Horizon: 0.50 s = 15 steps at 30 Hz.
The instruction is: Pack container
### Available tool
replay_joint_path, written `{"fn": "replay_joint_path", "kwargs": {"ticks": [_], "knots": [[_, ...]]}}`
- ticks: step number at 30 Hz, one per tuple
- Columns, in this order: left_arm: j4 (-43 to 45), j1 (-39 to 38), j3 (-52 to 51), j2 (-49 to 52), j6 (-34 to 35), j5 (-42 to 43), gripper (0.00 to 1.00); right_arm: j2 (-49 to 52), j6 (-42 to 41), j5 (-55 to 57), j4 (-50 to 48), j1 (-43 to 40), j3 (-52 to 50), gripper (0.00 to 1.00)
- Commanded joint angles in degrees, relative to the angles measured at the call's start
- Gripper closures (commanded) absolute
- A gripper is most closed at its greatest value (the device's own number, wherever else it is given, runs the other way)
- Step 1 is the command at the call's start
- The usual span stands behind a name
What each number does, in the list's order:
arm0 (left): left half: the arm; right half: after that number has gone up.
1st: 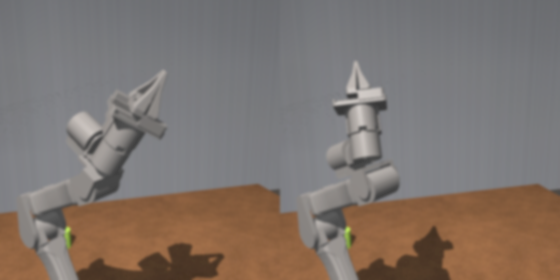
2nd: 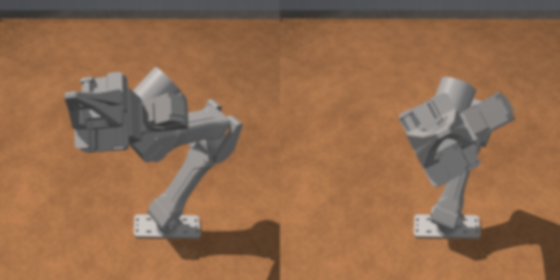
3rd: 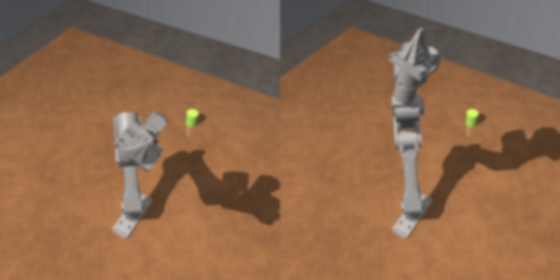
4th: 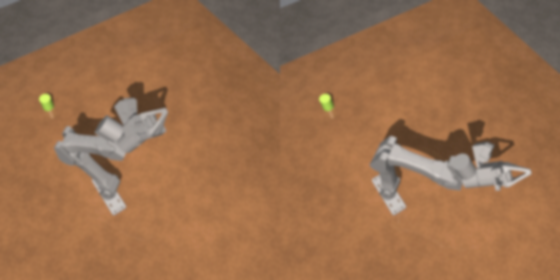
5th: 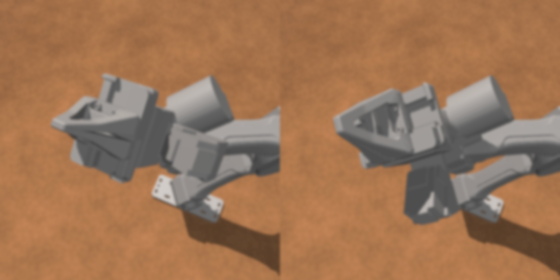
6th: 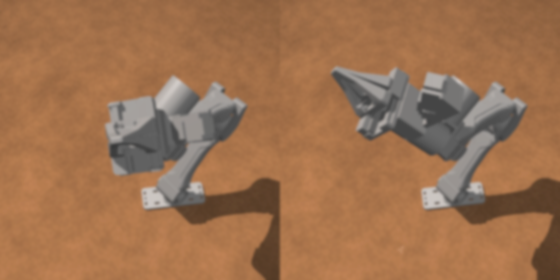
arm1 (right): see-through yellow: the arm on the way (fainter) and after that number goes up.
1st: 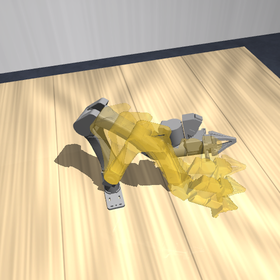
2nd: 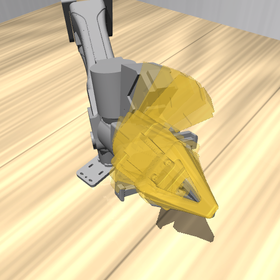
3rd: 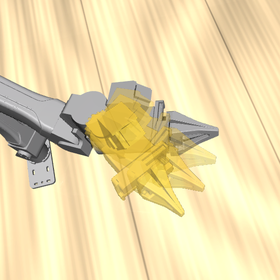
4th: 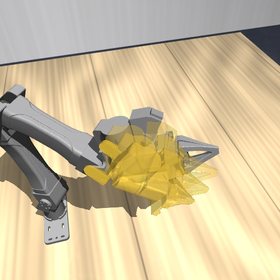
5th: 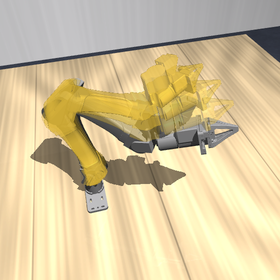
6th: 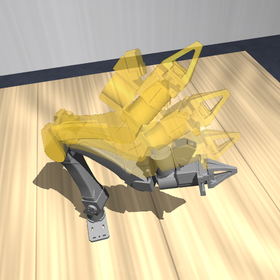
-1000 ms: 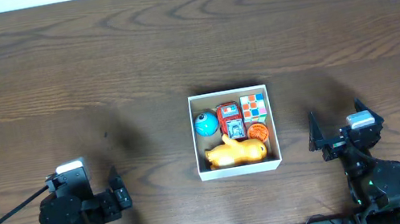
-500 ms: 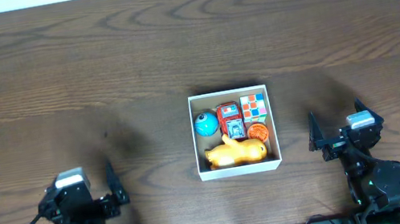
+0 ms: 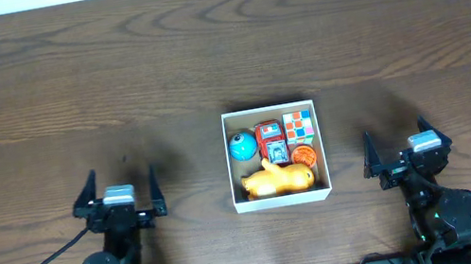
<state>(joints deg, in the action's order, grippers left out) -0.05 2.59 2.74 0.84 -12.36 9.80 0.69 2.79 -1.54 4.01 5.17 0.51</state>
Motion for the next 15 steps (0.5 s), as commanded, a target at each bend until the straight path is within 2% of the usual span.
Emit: {"fn": "replay_joint_path", "kwargs": {"ticks": [1,6,15], "knots": [[0.6,0.2,-2.2,-0.7,-1.5,3.9,0.02,-0.4,0.7,0.0,0.1,0.5,-0.2,0.01],[-2.8,-0.7,-2.5,-0.7,0.2,4.3,0.02,-0.4,0.7,0.0,0.1,0.5,-0.2,0.01],[-2.7,-0.8,-2.5,-0.7,6.8,3.9,0.02,-0.4,0.7,0.0,0.1,0.5,-0.2,0.01]]}}
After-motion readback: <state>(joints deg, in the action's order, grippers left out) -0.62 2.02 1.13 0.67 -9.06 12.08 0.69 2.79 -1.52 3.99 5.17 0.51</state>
